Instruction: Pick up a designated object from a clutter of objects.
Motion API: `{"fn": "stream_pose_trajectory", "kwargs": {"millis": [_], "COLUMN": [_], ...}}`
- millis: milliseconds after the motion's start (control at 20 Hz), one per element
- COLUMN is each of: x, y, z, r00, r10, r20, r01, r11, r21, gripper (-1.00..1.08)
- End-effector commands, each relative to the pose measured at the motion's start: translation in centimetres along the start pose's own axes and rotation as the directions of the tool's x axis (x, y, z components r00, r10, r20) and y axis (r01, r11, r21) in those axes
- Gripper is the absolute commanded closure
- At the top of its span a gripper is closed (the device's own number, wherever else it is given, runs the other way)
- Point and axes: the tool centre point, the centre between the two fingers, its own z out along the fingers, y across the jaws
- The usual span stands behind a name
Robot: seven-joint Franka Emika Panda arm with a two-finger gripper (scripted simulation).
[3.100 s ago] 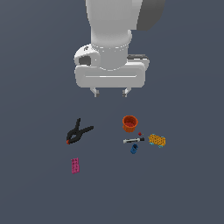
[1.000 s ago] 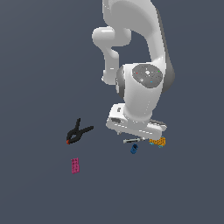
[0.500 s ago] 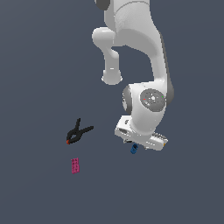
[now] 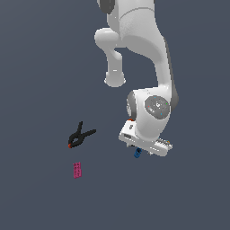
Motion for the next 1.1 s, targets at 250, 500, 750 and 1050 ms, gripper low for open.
{"fn": "stream_pose_trajectory", "kwargs": {"millis": [250,500,750,1050], "x": [-0.1,0.0,0.0,0.0], "y": [0.0,0.0,0.0,0.0], "z": [3.4,4.8,4.8,4.8], "r00": [1.0,1.0,1.0,1.0], "r10": [0.002,0.004,0.004,0.004], "r20": [0.0,0.0,0.0,0.0], "r01": [-0.002,-0.004,-0.004,-0.004], "r11": [1.0,1.0,1.0,1.0], "r21": [0.0,0.0,0.0,0.0], "gripper": [-0.92,-0.92,1.08,1.08]}}
